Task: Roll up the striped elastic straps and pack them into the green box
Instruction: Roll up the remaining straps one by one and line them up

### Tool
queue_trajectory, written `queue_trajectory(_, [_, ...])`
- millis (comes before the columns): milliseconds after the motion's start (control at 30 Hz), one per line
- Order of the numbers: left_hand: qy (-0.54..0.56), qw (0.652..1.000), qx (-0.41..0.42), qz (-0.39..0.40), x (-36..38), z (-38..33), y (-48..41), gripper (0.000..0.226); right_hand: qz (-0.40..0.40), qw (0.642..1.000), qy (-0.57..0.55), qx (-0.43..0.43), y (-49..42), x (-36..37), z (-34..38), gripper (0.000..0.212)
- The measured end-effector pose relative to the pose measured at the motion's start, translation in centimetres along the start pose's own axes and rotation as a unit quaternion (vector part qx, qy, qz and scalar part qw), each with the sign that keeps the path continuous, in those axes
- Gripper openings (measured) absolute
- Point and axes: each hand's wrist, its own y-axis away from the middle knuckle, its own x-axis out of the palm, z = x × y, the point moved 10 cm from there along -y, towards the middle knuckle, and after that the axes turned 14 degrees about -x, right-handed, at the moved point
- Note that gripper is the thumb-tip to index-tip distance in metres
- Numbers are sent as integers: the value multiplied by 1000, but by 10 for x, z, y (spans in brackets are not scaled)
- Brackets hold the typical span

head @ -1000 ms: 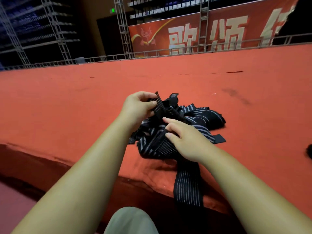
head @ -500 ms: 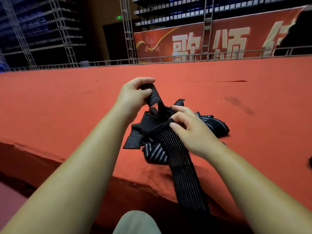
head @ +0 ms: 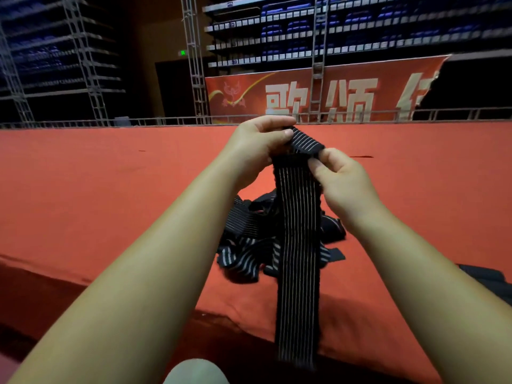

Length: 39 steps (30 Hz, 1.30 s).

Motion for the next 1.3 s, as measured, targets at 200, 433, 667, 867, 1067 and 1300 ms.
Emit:
queue_trajectory(200, [-44,997,-69,9,33,52,-21,33,-110,986,-89,88,11,-72,-25,18])
queue_trajectory(433, [-390,915,-93,42,67,164,-32,67,-184,965,-103,156,39,-134,-43,21])
queue_trajectory(667, [-497,864,-77,5,84,189,-41,63,-203,961,-17,189,71,-181,-73,13])
queue_trajectory(867, [-541,832,-120,20,90,209,-47,66,-224,943,59,241,97,-214,-98,24])
queue_trajectory(1067, [-565,818,-107,2,96,214,-50,84,-256,924,104,265,114,-246,-110,13])
queue_trajectory(1300, [-585,798,-139,-43,84,218,-48,120,-284,894,164,305,139,-257,-107,36])
